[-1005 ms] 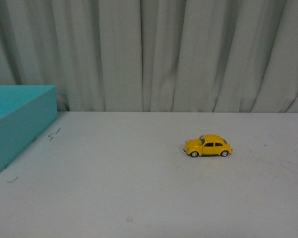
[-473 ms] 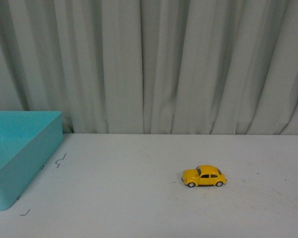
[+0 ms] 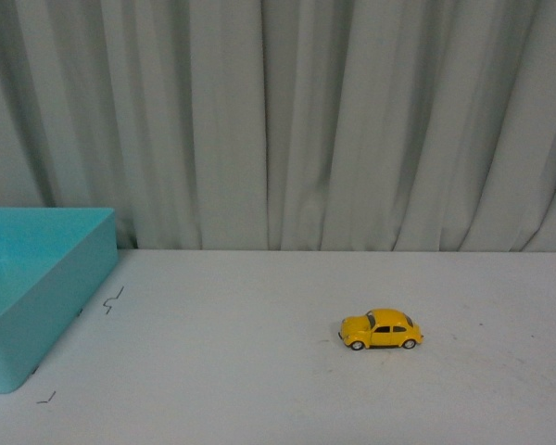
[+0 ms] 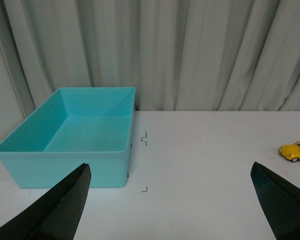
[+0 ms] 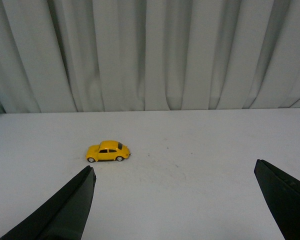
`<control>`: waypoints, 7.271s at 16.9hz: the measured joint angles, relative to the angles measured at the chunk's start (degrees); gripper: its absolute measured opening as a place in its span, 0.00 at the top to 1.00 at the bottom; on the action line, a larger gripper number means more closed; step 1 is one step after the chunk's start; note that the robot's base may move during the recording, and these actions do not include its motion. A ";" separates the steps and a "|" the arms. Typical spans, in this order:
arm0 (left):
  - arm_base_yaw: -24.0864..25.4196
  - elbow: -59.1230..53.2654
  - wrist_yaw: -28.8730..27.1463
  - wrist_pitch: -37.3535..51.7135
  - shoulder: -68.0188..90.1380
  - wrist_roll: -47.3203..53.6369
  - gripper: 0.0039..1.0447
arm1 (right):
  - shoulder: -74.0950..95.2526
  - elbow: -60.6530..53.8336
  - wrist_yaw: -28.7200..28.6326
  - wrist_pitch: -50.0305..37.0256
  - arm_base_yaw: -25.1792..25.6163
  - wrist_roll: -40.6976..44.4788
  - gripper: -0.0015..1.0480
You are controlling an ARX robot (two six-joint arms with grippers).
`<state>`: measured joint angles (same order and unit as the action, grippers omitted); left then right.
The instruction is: Wind up and store yellow beetle toy
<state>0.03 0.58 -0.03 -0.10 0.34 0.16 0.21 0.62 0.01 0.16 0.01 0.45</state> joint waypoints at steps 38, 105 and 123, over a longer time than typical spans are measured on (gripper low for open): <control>0.00 0.00 0.00 -0.09 0.00 0.00 0.06 | 0.00 0.00 0.00 0.04 0.00 0.00 0.06; 0.00 0.00 0.00 -0.09 0.00 0.00 0.06 | 126.38 78.18 -18.29 35.23 -10.51 83.21 0.60; 0.00 0.00 0.00 -0.09 0.00 0.00 0.06 | 126.75 75.71 -23.65 32.87 -3.52 92.32 0.60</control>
<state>0.03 0.58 -0.03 -0.19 0.34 0.16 126.96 76.34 -23.64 33.04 -3.51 92.77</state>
